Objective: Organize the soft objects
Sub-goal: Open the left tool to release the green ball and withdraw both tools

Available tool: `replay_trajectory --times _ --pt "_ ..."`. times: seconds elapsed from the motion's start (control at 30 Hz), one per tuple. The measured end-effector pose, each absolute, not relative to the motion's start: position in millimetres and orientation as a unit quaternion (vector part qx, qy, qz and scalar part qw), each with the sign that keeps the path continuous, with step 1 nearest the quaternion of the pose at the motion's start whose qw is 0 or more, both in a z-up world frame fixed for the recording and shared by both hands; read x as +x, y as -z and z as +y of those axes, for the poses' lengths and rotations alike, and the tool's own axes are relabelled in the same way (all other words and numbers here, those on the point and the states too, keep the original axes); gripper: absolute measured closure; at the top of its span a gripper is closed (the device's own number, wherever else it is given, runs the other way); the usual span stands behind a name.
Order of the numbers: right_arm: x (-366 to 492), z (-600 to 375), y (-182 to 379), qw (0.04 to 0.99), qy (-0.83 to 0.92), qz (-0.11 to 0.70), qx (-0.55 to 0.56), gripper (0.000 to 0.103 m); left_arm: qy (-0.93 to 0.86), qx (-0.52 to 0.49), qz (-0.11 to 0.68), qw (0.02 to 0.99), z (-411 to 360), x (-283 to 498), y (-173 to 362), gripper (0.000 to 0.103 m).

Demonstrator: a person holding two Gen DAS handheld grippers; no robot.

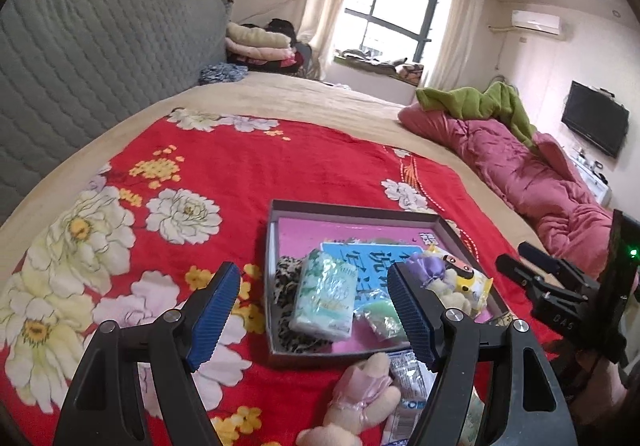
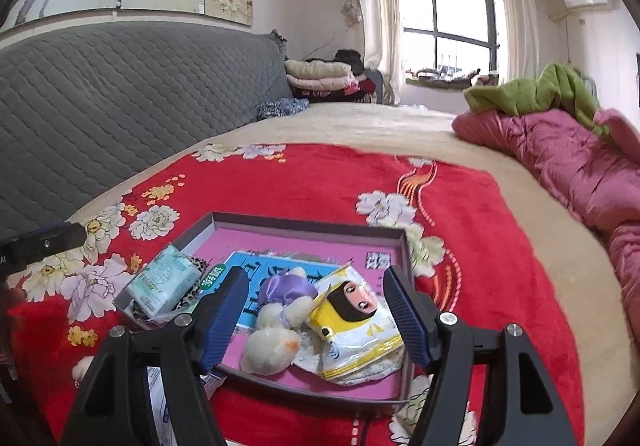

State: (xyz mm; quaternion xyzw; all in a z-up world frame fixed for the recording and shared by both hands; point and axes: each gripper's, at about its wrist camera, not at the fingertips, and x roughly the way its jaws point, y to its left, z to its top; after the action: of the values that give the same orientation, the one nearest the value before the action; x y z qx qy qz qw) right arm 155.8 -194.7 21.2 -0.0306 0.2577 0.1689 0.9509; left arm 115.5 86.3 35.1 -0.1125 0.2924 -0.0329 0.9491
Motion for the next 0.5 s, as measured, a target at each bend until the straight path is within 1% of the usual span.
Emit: replay_trajectory --times 0.3,0.5 --pt "142 -200 -21 0.953 -0.159 0.257 -0.032 0.032 0.042 -0.132 0.301 0.944 80 104 -35 0.026" --pt "134 -202 -22 0.952 -0.157 0.26 -0.032 0.032 0.048 -0.118 0.301 0.945 69 94 -38 0.026"
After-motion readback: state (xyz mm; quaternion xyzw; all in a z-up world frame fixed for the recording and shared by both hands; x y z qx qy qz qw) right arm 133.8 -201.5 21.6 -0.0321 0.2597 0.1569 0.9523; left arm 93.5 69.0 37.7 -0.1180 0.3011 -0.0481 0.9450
